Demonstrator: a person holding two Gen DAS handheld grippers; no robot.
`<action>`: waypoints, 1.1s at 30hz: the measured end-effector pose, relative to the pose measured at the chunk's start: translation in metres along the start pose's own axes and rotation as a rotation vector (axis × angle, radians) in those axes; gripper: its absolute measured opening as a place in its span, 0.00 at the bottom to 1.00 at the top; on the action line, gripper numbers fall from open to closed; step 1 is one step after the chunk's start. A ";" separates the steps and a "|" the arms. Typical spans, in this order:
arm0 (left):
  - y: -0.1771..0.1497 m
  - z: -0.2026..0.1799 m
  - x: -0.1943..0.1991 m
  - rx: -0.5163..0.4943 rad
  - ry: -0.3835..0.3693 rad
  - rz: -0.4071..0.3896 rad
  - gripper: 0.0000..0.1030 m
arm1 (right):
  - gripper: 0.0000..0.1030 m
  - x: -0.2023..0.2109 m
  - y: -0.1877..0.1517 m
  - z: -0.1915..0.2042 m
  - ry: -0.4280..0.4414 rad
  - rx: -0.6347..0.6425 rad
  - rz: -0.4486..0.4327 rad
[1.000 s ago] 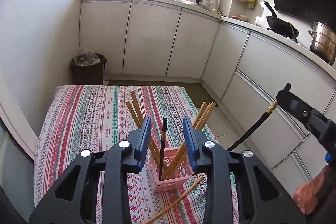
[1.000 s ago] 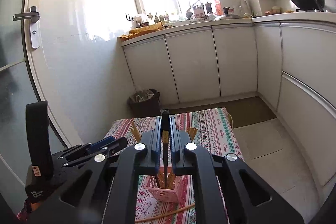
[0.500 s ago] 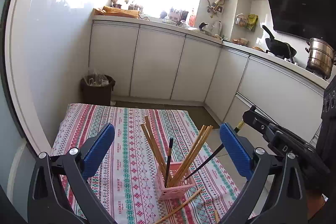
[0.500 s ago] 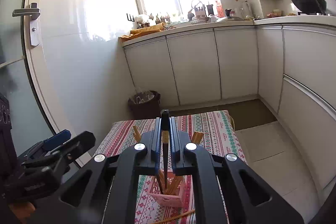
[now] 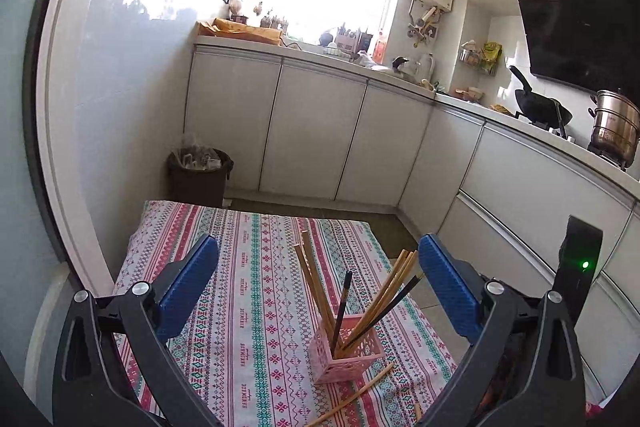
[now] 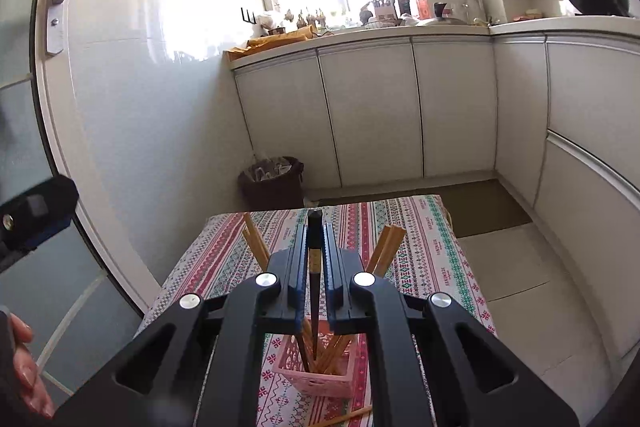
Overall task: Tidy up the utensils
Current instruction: 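Lower the left tool to a loose wooden chopstick and grasp it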
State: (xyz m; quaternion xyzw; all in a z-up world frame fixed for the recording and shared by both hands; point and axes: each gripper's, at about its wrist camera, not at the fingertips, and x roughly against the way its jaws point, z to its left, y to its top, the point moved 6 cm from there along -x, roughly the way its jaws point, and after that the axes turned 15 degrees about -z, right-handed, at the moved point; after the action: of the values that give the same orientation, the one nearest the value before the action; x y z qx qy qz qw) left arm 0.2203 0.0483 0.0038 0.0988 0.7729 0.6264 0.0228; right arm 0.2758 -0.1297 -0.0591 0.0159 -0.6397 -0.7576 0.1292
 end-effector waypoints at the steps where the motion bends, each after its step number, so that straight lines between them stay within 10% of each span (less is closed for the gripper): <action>1: 0.001 0.001 0.000 0.001 0.003 -0.001 0.93 | 0.09 -0.001 -0.002 0.001 -0.014 0.013 -0.004; 7: 0.006 0.004 0.008 0.003 0.001 -0.016 0.93 | 0.41 0.004 0.007 0.000 -0.063 0.039 -0.046; 12: 0.008 0.001 0.013 -0.002 -0.004 -0.021 0.93 | 0.43 0.013 0.015 -0.003 -0.073 0.039 -0.058; 19: 0.008 -0.004 0.016 -0.019 -0.020 -0.016 0.93 | 0.90 0.038 0.028 -0.017 -0.143 0.009 -0.138; 33: -0.008 -0.022 0.018 -0.083 -0.079 0.021 0.93 | 0.94 0.072 0.012 -0.054 -0.243 -0.017 -0.080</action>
State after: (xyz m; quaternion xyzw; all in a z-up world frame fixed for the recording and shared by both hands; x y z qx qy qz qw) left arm 0.1986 0.0284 0.0026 0.1304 0.7436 0.6538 0.0510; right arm 0.2190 -0.1991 -0.0469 -0.0516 -0.6429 -0.7639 0.0203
